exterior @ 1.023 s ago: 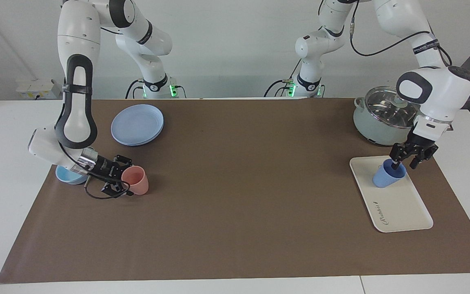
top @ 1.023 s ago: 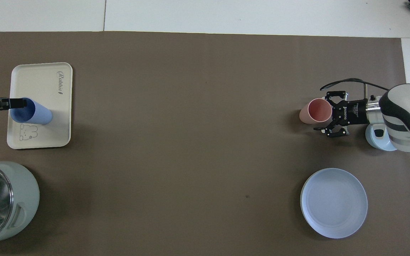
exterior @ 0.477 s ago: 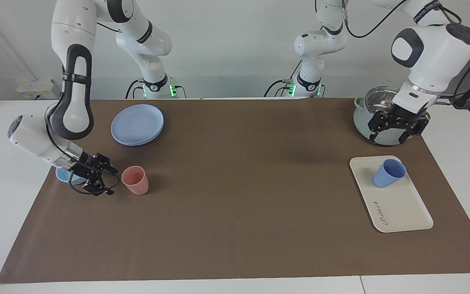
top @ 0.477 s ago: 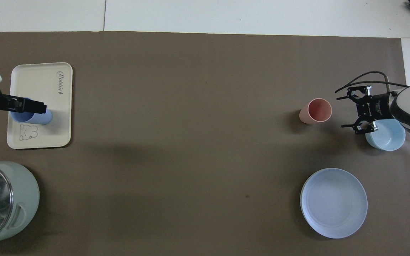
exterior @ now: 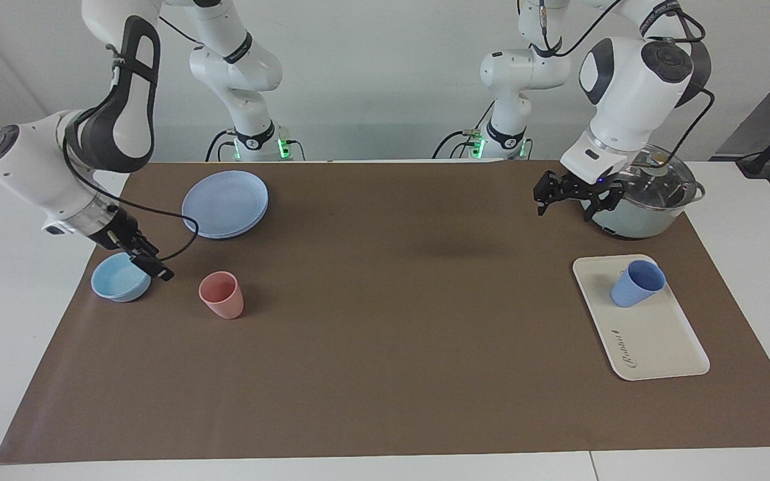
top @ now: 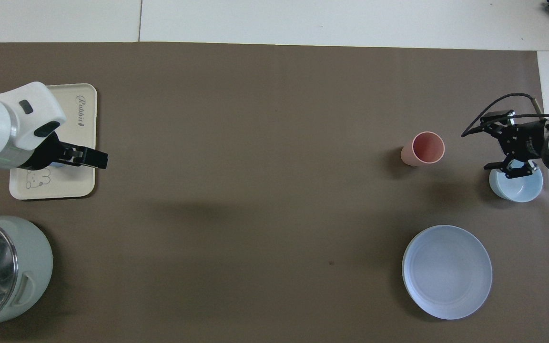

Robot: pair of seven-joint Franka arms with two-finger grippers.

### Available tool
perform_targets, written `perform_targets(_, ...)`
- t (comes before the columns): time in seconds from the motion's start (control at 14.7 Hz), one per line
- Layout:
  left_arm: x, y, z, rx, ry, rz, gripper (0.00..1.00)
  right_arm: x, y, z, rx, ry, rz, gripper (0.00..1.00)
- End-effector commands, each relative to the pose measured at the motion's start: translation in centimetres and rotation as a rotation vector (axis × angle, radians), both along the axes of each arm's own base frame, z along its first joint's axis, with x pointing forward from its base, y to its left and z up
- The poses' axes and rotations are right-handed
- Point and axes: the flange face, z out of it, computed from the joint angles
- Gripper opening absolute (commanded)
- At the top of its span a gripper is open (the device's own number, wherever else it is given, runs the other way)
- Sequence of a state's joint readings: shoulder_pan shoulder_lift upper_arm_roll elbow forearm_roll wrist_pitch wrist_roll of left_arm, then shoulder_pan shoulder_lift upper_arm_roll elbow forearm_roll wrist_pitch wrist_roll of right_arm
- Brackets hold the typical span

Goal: Place cup on tray

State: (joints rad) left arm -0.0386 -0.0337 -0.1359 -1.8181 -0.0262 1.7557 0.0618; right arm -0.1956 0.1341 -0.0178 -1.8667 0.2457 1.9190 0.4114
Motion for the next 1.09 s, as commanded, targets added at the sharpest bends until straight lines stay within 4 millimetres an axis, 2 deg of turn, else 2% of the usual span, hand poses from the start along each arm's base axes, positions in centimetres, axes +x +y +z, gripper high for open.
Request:
perform_targets(0.0, -0.2, 0.4, 5.3, 0.028, 0.001, 0.022, 1.0, -1.8, 4.3, 2.7, -0.042, 0.012, 0.224, 1.0)
perform_targets(0.14, -0.1, 0.8, 7.0, 0.017, -0.017, 0.07, 1.0, -2.6, 8.3, 4.5, -0.092, 0.027, 0.327, 1.0)
perform_targets(0.27, -0.5, 1.4, 7.9, 0.014, -0.032, 0.078, 1.0, -3.5, 12.3, 6.3, -0.152, 0.02, 0.429, 1.0)
perform_targets(0.41, -0.7, 2.1, 8.1, 0.015, -0.039, 0.072, 1.0, -4.2, 15.4, 8.5, -0.19, -0.023, 0.497, 1.0)
perform_targets(0.61, -0.6, 4.0, 8.1, 0.016, -0.033, 0.035, 1.0, -3.5, 16.0, 12.6, -0.25, -0.093, 0.525, 1.0)
perform_targets(0.75, -0.5, 4.6, 8.1, 0.016, -0.035, 0.046, 1.0, -3.0, 16.0, 14.2, -0.273, -0.12, 0.528, 1.0)
perform_targets(0.89, -0.5, 5.1, 8.4, 0.016, -0.039, 0.055, 1.0, -3.3, 15.9, 15.1, -0.31, -0.091, 0.542, 1.0)
perform_targets(1.02, -0.5, 5.7, 8.5, 0.016, -0.031, 0.068, 1.0, -3.9, 15.9, 17.1, -0.328, -0.083, 0.544, 1.0)
